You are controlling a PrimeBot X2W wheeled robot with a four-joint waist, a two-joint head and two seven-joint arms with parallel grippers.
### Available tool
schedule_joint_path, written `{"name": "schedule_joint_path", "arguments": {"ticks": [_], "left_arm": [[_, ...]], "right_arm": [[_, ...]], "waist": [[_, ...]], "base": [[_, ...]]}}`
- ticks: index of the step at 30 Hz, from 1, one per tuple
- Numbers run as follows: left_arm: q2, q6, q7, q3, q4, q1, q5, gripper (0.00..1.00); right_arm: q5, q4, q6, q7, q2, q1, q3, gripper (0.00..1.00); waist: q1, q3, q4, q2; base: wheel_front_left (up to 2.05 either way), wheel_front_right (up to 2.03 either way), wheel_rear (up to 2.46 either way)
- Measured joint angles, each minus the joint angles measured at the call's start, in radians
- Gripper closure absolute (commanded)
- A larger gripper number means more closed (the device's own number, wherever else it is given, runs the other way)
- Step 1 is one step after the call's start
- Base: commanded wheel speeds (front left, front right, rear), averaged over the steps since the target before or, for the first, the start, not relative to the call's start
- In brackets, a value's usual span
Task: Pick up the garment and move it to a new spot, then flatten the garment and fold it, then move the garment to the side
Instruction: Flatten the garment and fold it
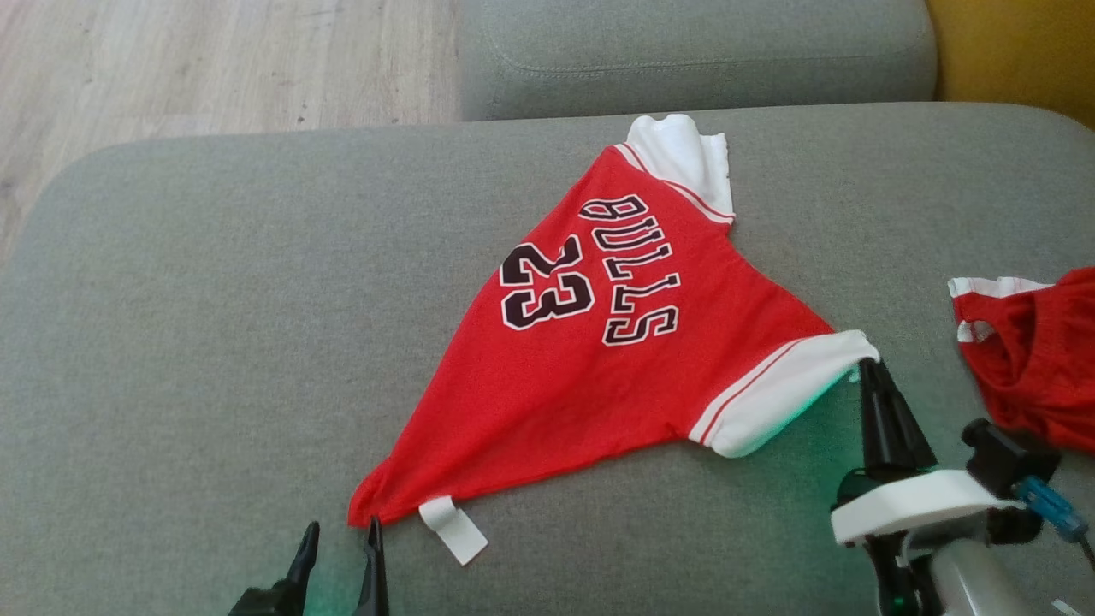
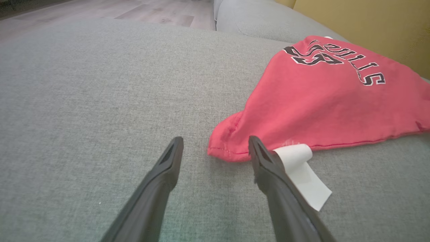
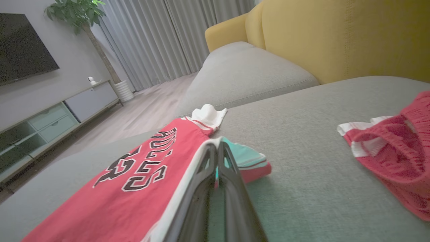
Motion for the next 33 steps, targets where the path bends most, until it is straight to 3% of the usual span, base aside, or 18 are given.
{"name": "schedule_joint_path", "arguments": {"ticks": [8,17,23,29,30,31,32,33], "left_arm": [[0.000,-0.007,0.000,0.004,-0.009,0.000,0.007,0.00],[0.000,-0.006,0.000,0.006,-0.022,0.001,0.007,0.00],[0.000,-0.007,0.000,-0.014,-0.021,-0.014,0.007,0.00],[0.000,-0.008,0.000,-0.032,-0.016,-0.056,0.007,0.00],[0.000,-0.008,0.000,-0.033,-0.014,-0.059,0.007,0.00],[0.000,-0.008,0.000,-0.032,-0.010,-0.061,0.007,0.00],[0.000,-0.008,0.000,-0.032,-0.008,-0.061,0.007,0.00],[0.000,-0.008,0.000,-0.032,-0.008,-0.061,0.007,0.00]], "right_arm": [[0.054,-0.096,0.000,0.012,0.013,0.002,0.032,1.00],[0.041,-0.239,0.000,0.128,0.015,0.141,-0.070,1.00],[-0.027,-0.203,0.000,0.154,0.032,0.105,-0.085,1.00],[-0.160,-0.042,0.000,0.151,0.040,-0.029,-0.143,1.00],[-0.182,-0.005,0.000,0.151,0.042,-0.048,-0.163,0.93],[-0.211,0.029,0.000,0.151,0.043,-0.061,-0.181,0.42],[-0.239,0.057,0.000,0.139,0.045,-0.070,-0.204,0.00],[-0.260,0.081,0.000,0.119,0.048,-0.073,-0.231,0.00]], "waist": [[0.0000,-0.001,-0.002,0.0000],[0.0000,0.032,-0.023,0.0000],[0.0001,0.068,-0.006,0.0000],[0.0002,0.093,0.036,0.0000],[0.0002,0.096,0.043,0.0000],[0.0003,0.097,0.049,0.0000],[0.0002,0.097,0.055,0.0000],[0.0002,0.096,0.059,0.0000]], "base": [[0.00,0.00,0.00],[0.00,0.00,0.00],[0.00,0.00,0.00],[0.00,0.00,0.00],[0.00,0.00,0.00],[0.00,0.00,0.00],[0.00,0.00,0.00],[0.00,0.00,0.00]]}}
